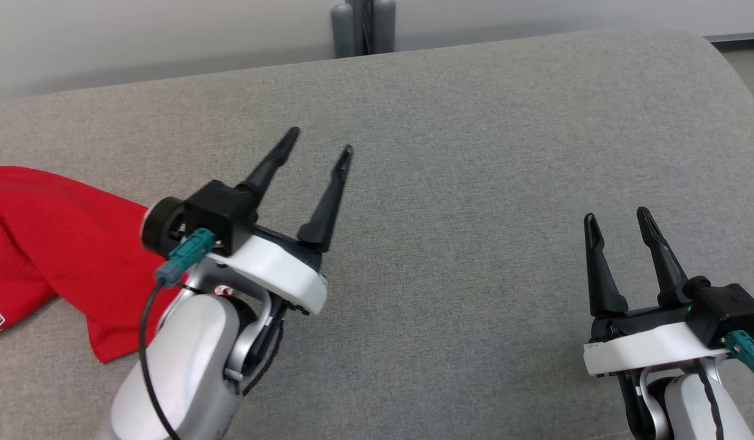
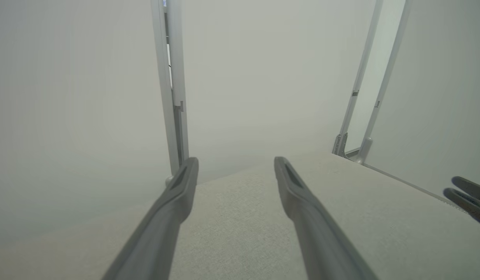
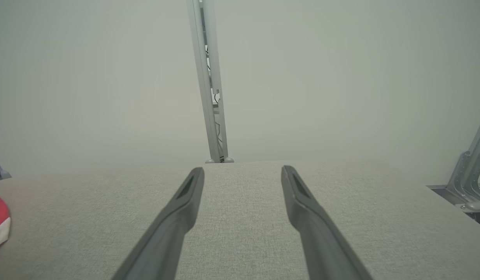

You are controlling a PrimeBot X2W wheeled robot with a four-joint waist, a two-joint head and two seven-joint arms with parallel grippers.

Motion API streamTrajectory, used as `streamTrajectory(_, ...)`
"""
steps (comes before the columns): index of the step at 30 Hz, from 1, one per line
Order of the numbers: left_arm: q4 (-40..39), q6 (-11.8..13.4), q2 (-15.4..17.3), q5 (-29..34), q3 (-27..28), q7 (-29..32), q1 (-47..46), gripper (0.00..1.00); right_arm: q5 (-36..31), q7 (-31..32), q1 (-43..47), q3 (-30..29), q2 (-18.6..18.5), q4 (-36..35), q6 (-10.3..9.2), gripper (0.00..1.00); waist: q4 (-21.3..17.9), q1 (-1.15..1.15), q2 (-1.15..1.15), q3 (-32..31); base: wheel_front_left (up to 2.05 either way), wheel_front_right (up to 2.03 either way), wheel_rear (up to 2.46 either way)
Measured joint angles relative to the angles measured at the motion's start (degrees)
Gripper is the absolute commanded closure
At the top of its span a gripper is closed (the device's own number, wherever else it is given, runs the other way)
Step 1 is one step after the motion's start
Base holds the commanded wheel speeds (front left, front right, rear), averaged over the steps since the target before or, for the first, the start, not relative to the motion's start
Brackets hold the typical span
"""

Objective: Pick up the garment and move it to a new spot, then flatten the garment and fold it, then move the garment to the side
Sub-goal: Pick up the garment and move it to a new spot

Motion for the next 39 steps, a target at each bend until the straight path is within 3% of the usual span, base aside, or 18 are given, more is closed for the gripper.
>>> streamTrajectory(8, 0.12, 5.25, 3.96, -1.81, 9.05, -5.89, 4.04, 0.0, -1.32, -0.01, 0.04, -0.84, 0.02, -0.16, 0.0, 0.0, 3.65, 0.0, 0.0, -0.98, 0.0, 0.0, 0.0)
streamTrajectory(14, 0.27, 7.73, 6.55, -2.65, 13.4, -8.45, 9.21, 0.0, -1.82, 0.0, 0.49, -1.81, 0.0, 0.42, 0.0, 0.0, 5.98, 0.0, 0.0, -2.67, 0.0, 0.0, 0.0)
streamTrajectory(28, 0.81, 9.61, 7.27, -2.88, 13.85, -10.1, 19.0, 0.0, -2.11, -0.01, 4.48, -2.38, 0.01, 2.5, 0.0, 0.0, 8.12, 0.0, 0.0, -7.2, 0.0, 0.0, 0.0)
streamTrajectory(39, 0.03, 10.51, 7.49, -3.26, 13.69, -9.73, 21.35, 0.0, -1.63, 0.25, 6.15, -2.76, 0.01, 2.09, 0.0, 0.0, 8.08, 0.0, 0.0, -8.2, 0.0, 0.0, 0.0)
